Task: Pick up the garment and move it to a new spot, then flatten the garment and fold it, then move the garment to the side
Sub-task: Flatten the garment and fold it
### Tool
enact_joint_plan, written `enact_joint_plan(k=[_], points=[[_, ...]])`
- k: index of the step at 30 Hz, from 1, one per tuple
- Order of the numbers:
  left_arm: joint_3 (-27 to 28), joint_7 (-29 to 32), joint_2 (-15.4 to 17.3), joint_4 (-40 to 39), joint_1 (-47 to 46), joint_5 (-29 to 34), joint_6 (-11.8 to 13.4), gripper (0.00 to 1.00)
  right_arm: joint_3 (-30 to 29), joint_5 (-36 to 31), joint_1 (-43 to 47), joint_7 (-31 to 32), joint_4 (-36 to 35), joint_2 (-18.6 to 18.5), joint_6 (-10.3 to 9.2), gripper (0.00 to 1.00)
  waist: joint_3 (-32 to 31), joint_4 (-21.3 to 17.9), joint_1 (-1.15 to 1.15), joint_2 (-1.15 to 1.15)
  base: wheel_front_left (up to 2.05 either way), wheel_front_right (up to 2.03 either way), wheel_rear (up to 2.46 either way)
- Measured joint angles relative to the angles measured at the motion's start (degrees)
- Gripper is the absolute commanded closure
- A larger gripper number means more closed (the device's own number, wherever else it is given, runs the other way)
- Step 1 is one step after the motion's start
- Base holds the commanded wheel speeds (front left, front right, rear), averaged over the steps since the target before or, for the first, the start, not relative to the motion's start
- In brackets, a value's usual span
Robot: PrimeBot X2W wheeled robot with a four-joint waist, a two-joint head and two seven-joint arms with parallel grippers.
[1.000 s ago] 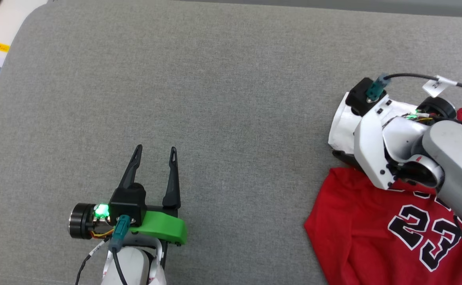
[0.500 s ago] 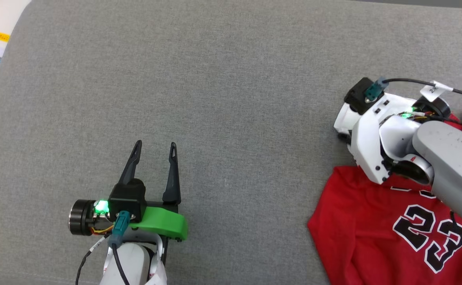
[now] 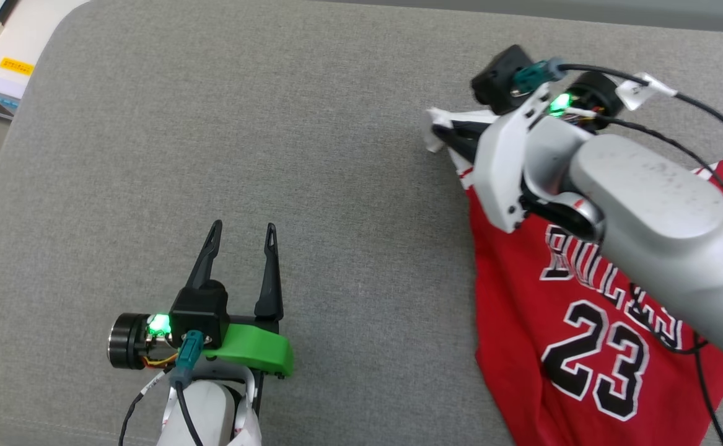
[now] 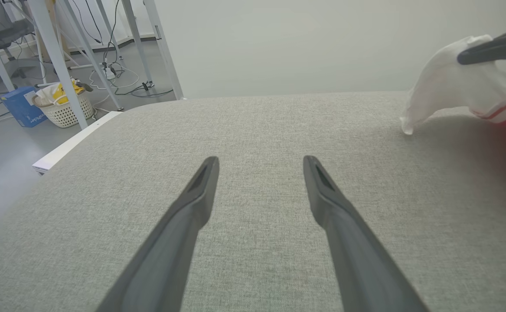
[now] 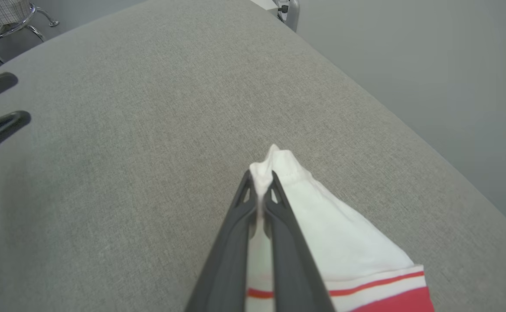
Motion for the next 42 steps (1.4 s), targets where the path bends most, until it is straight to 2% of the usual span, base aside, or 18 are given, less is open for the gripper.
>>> enact_joint_plan(k=[4, 9, 12, 17, 22, 23, 24, 33, 39, 42], points=[[0.0, 0.0, 0.0, -0.1, 0.0, -0.1, 0.0, 0.00, 2.1, -1.2, -0.4, -3.4, 1.0, 4.2, 0.00, 1.00, 0.4, 0.6, 0.00, 0.00, 0.00, 0.00, 0.00], [-0.1, 0.0, 0.0, -0.2, 0.0, -0.6, 0.5, 0.00, 4.6, -0.9, 0.6, -3.8, -0.4, 6.9, 0.00, 1.00, 0.8, 1.3, 0.00, 0.00, 0.00, 0.00, 0.00], [-0.2, 0.0, 0.0, -0.2, 0.0, -0.6, 0.6, 0.00, 5.4, -1.0, 3.7, -0.9, -1.9, 6.6, 0.00, 1.00, 0.9, 1.4, 0.00, 0.00, 0.00, 0.00, 0.00], [-0.4, 0.0, 0.0, -0.2, 0.0, -1.1, 1.0, 0.00, 5.7, -2.7, 12.6, 7.6, -4.5, 4.0, 0.00, 1.00, 1.0, 1.4, 0.00, 0.00, 0.00, 0.00, 0.00], [-0.3, 0.0, 0.0, 0.1, 0.0, -1.1, 1.1, 0.00, 5.4, -3.1, 14.4, 7.4, -5.7, 3.4, 0.00, 1.00, 0.9, 0.7, 0.00, 0.00, 0.00, 0.00, 0.00], [-0.1, 0.0, 0.0, 0.2, 0.0, -1.1, 1.1, 0.00, 5.5, -3.1, 14.4, 6.2, -5.6, 3.4, 0.00, 0.46, 0.8, 0.5, 0.00, 0.00, 0.00, 0.00, 0.00], [0.0, 0.0, 0.0, 0.4, 0.0, -1.1, 1.1, 0.00, 5.6, -3.1, 14.4, 5.1, -5.5, 3.4, 0.00, 0.00, 0.6, 0.4, 0.00, 0.00, 0.00, 0.00, 0.00], [2.5, 0.0, 0.5, 0.7, 0.3, -1.0, 0.4, 0.00, 4.1, -4.6, 14.6, -10.8, -7.2, 1.0, 0.00, 0.00, -2.5, -1.1, 0.00, 0.00, 0.00, 0.00, 0.00], [4.9, 0.0, 2.7, -0.4, 0.6, -1.0, -1.3, 0.00, -3.6, -6.3, 19.1, -19.6, -8.0, -2.9, 0.00, 0.00, -5.2, -3.1, 0.00, 0.00, 0.00, 0.00, 0.00], [5.8, 0.0, 4.3, -0.7, 0.5, -1.0, -3.1, 0.00, -10.4, -9.6, 23.2, -23.6, -7.5, -4.4, 0.00, 0.00, -6.4, -4.6, 0.00, 0.00, 0.00, 0.00, 0.00]])
